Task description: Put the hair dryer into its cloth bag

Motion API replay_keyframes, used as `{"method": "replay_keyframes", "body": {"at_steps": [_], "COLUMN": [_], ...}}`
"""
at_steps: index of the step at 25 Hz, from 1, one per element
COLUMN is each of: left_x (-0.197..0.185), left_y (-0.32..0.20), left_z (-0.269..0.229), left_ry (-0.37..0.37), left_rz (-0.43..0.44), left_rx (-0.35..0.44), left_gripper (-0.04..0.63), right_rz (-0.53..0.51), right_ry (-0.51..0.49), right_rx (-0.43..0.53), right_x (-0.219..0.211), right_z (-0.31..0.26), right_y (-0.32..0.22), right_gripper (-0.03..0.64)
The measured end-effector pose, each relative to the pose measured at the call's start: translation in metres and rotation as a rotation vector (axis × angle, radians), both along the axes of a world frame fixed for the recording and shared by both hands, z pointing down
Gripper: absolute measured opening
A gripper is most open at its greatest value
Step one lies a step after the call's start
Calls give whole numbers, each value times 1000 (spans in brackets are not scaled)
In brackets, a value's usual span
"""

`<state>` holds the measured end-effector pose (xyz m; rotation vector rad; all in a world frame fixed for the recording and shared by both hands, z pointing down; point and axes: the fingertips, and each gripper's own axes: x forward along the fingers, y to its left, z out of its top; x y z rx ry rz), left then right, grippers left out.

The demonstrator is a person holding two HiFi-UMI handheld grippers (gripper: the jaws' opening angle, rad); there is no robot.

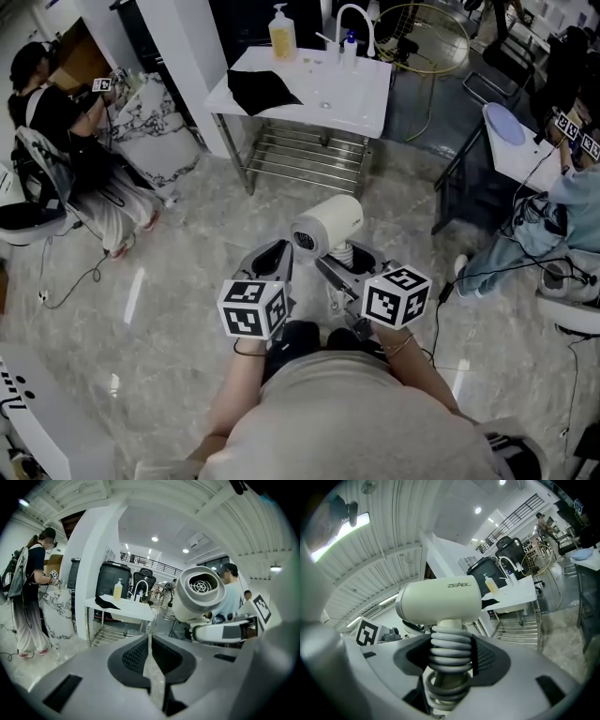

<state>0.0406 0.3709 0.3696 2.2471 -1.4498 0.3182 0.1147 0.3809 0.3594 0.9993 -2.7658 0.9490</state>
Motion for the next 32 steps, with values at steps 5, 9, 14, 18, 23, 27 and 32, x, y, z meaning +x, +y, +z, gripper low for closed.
{"method": "replay_keyframes", "body": {"at_steps": [5, 9, 14, 18, 23, 27, 32], "left_x": [7, 3, -1, -14, -55, -89, -131], "left_y": [3, -13, -52, -91, -154, -202, -256], "left_z": [9, 15, 26, 36, 28, 21, 11], "left_ry": [8, 15, 75, 93, 74, 65, 60], "left_rz": [16, 44, 58, 67, 67, 81, 89], "left_rx": [-26, -33, -39, -55, -36, -35, -16], "left_gripper": [23, 23, 23, 23, 23, 23, 23], "right_rz": [5, -14, -3, 8, 17, 39, 41], "right_ry": [12, 3, 6, -45, -38, -48, -12], "right_rx": [-29, -61, -54, -75, -46, -69, -28], "right_x": [6, -1, -10, -27, -60, -97, -142], "right_z": [13, 23, 35, 40, 35, 34, 25], "right_y": [3, -8, -47, -91, -156, -204, -256], "right_gripper": [227, 229, 227, 228, 229, 227, 228]}}
